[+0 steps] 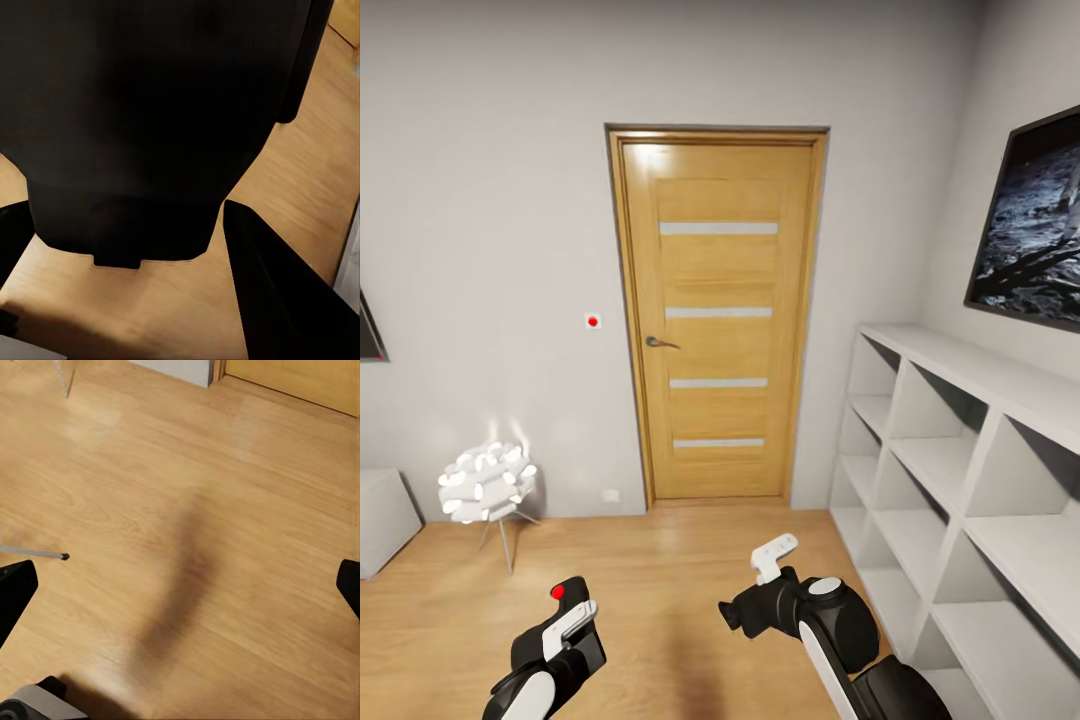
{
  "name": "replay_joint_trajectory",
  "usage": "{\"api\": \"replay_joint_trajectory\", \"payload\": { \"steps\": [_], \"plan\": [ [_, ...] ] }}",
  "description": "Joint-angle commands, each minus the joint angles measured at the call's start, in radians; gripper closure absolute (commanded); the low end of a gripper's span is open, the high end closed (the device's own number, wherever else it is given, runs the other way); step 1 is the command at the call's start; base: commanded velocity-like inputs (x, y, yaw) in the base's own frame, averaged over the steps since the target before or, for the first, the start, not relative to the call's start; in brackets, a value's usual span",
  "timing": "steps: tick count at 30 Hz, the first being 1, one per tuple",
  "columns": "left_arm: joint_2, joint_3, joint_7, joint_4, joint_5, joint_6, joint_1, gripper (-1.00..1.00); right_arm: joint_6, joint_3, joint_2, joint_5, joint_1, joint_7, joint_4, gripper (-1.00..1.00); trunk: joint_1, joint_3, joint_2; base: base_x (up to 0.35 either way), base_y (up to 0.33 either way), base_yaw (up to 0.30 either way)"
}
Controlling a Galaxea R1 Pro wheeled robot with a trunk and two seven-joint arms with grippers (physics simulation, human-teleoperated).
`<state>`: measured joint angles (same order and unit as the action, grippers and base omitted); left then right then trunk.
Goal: Attach the digital camera to the camera tripod in the bedroom.
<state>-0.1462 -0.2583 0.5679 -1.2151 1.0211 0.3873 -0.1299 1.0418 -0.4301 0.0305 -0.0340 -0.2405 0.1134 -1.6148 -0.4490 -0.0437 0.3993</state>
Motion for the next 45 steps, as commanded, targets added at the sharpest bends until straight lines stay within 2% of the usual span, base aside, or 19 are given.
{"api": "replay_joint_trajectory", "payload": {
  "steps": [1, 26, 45],
  "plan": [
    [-0.001, -0.002, 0.007, -0.001, 0.005, 0.001, -0.001, 1.0, 0.004, 0.0, 0.0, -0.003, 0.0, 0.0, -0.001, -1.0, -0.001, 0.0, 0.001, 0.327, 0.0, 0.0],
    [-0.002, -0.002, 0.007, -0.001, 0.004, 0.001, -0.001, 1.0, 0.004, -0.006, 0.0, -0.003, 0.0, 0.0, -0.001, -1.0, -0.001, 0.0, 0.001, 0.327, 0.0, 0.008],
    [-0.002, -0.002, 0.007, -0.001, 0.004, 0.001, -0.001, 1.0, 0.004, -0.008, 0.0, -0.003, 0.002, 0.0, -0.001, -1.0, -0.001, 0.0, 0.001, 0.327, 0.0, 0.208]
  ]
}}
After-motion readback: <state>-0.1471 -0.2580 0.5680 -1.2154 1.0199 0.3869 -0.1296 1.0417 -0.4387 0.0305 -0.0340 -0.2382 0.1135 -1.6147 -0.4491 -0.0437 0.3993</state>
